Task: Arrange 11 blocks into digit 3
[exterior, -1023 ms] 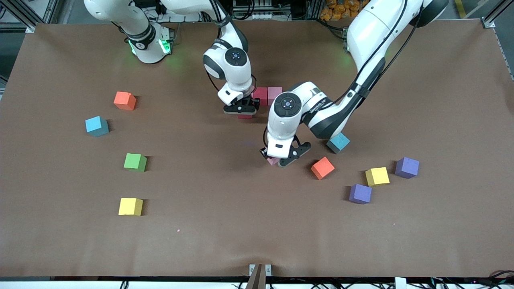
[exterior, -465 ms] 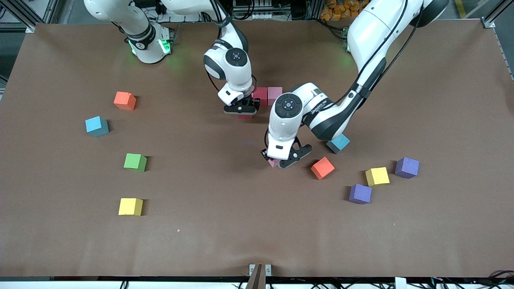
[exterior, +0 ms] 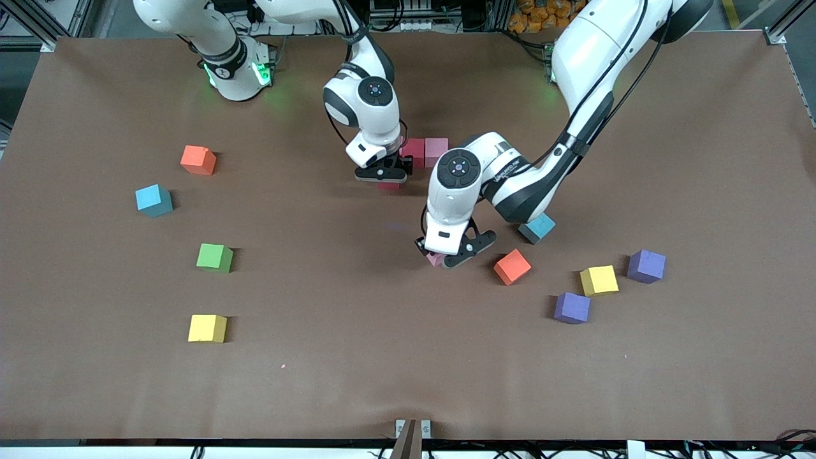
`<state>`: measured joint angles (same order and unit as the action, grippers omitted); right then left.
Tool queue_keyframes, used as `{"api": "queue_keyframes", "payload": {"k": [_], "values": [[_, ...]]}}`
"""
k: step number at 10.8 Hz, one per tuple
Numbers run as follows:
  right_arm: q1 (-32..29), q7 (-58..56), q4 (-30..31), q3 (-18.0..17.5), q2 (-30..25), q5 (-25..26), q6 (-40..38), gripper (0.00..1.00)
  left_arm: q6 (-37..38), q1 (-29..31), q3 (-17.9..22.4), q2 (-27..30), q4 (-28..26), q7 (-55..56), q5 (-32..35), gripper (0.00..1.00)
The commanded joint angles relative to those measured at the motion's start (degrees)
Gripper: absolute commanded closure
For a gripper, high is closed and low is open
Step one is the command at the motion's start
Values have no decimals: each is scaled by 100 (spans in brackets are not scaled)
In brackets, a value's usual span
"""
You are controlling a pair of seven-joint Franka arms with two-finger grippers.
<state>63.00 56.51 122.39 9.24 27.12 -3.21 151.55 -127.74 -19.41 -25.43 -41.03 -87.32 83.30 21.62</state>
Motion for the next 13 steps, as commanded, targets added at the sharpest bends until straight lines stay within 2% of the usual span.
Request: {"api": "queue_keyframes", "payload": {"k": [1, 4, 5, 8, 11, 13], "values": [[116, 176, -110, 87, -5, 57, -90, 0, 144, -28, -6, -63, 145, -60, 193, 48], [90, 123, -171, 122, -285, 83, -448, 0, 144, -80, -14, -81, 163, -60, 158, 50], [90, 45, -189, 244, -461, 118, -685, 0, 144, -80, -14, -81, 198, -103, 158, 50], [-59, -815, -163, 420, -1049, 153, -1415, 0, 582, -221, -14, -168, 610, -489, 132, 53], [-769, -1885, -110, 491, -1428, 557, -1575, 0, 619, -457, -6, -387, 943, -526, 131, 56], [-1532, -2973, -136, 500, -1464, 575, -1523, 0, 628, -887, 300, -616, 1356, -534, 53, 58]]}}
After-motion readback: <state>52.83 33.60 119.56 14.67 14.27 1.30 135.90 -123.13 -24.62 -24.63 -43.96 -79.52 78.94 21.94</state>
